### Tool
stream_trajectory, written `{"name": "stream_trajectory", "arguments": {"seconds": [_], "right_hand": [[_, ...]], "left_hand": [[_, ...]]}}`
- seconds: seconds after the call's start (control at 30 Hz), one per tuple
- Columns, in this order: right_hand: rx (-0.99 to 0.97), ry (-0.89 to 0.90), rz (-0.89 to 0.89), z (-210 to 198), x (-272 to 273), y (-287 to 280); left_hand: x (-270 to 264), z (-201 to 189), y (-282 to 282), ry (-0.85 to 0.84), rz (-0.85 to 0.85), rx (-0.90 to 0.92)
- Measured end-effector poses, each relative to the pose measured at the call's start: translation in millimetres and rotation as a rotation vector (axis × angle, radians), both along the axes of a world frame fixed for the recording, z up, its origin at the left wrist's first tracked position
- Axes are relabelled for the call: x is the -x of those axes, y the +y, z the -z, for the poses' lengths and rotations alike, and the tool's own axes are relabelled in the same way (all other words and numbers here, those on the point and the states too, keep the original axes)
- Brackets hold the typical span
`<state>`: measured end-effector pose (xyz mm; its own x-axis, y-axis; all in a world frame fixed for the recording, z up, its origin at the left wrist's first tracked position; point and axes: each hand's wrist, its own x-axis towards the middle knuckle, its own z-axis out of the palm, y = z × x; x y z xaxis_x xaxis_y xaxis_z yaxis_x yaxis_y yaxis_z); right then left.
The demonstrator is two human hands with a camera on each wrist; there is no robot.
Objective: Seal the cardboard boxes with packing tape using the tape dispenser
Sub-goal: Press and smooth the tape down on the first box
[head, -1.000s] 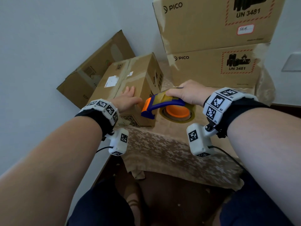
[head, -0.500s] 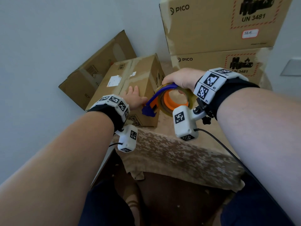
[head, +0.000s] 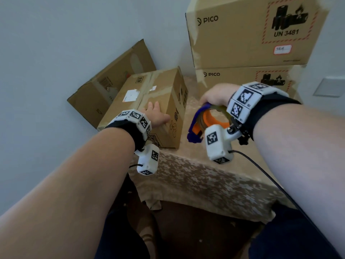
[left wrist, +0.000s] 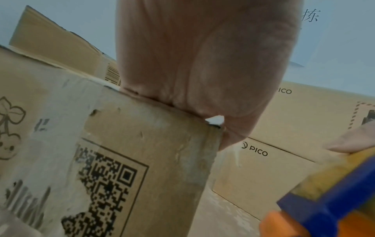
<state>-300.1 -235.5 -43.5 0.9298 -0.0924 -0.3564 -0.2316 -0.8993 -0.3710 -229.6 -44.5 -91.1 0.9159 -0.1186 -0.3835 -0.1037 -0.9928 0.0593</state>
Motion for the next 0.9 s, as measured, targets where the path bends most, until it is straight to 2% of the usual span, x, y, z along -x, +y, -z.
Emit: {"name": "stream_trajectory", "arguments": {"seconds": [0.07, 0.13, 0.2, 0.33, 0.53, 0.63, 0.77, 0.83, 0.9], "right_hand": [[0.048, -0.038, 0.066, 8.4, -0.8, -7.9], [-0.007, -0.108, 0.222, 13.4, 0.7, -12.4], [-0.023, -0.19, 0.271, 17.2, 1.8, -14.4], [0.158, -0.205, 0.177, 35.9, 9.8, -17.5], [0.333, 0.047, 0.044, 66.7, 24.8, -21.8], [0.361, 0.083, 0.006, 73.7, 25.7, -19.8], [0.231, -0.095, 0.062, 60.0, 22.9, -12.9], [0.171, -0.198, 0.01, 49.5, 18.4, -2.4], [0.131, -0.264, -0.038, 40.2, 14.7, 14.4]], "left_hand": [[0.8, 0.1, -1.3, -0.002, -0.009, 0.015], [4.1, 0.2, -4.2, -0.008, -0.02, 0.026], [6.9, 0.3, -5.9, -0.028, -0.026, 0.025], [5.6, 2.0, -5.8, -0.041, -0.031, 0.024], [10.6, -0.9, -8.8, -0.059, -0.018, -0.007], [13.4, -2.1, -8.1, -0.073, 0.0, -0.006], [9.9, -12.6, 5.7, 0.013, 0.156, -0.029], [10.5, -17.8, 18.1, 0.045, 0.274, -0.033], [12.2, -18.2, 31.3, 0.006, 0.365, -0.046]]}}
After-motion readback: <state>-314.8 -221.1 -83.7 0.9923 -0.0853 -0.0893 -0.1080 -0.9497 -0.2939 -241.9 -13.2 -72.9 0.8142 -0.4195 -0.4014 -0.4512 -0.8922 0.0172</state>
